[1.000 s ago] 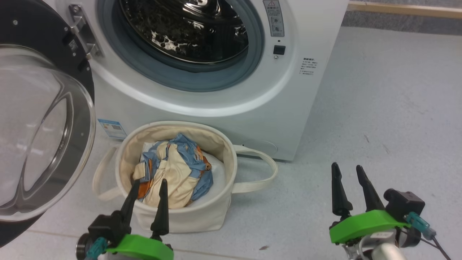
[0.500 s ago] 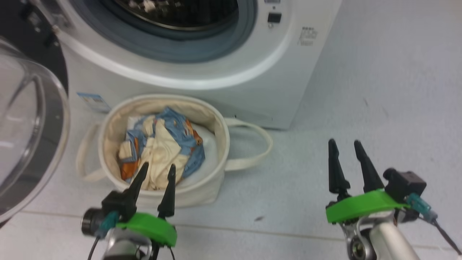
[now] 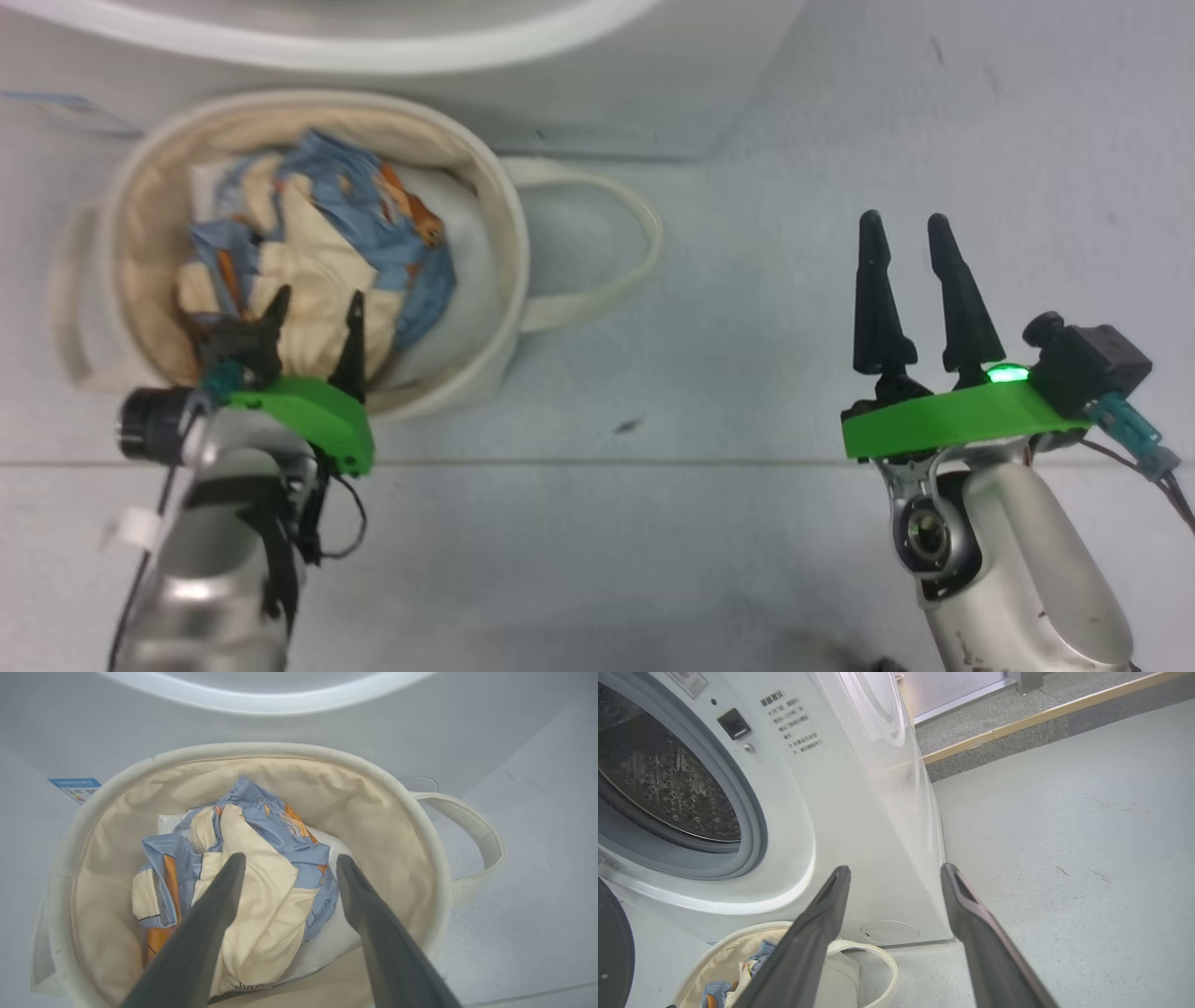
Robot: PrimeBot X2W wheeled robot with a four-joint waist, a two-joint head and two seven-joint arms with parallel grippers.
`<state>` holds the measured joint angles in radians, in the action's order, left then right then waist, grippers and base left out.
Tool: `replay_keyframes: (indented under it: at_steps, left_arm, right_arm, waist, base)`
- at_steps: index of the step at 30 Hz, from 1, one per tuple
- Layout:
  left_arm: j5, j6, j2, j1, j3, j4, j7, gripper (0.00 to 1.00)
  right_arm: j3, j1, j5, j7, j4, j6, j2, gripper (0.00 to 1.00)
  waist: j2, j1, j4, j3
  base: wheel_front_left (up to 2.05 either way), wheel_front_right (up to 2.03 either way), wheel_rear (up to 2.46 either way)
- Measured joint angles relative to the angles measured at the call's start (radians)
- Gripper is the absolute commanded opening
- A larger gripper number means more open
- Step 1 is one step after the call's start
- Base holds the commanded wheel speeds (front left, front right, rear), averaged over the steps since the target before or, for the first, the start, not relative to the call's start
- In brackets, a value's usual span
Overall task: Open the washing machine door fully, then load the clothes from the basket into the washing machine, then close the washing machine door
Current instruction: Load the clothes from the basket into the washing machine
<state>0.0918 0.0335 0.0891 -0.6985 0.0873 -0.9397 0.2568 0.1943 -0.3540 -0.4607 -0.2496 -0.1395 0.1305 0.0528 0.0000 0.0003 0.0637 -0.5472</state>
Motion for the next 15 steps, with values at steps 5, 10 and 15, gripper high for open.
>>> replay_keyframes:
  at_steps: [5, 10, 15]
  left_arm:
    - [0.007, 0.001, 0.02, -0.14, -0.019, -0.15, 0.0, 1.0]
    - [0.021, 0.002, 0.031, -0.27, -0.037, -0.275, 0.0, 1.0]
    - [0.031, 0.029, 0.041, -0.34, -0.038, -0.33, -0.059, 1.0]
  right_arm:
    - [-0.002, -0.035, -0.009, 0.0, 0.01, 0.0, 0.0, 1.0]
    - [-0.007, -0.07, -0.026, 0.0, 0.018, 0.0, 0.0, 1.0]
    - [-0.01, -0.085, -0.026, 0.0, 0.028, 0.0, 0.0, 1.0]
  waist:
    - [0.0, -0.0001, 0.039, -0.096]
    - [0.0, -0.0001, 0.068, -0.176]
    - [0.0, -0.0001, 0.084, -0.224]
  base:
    - [0.0, 0.0, 0.0]
    - [0.0, 0.0, 0.0]
    - [0.0, 0.0, 0.0]
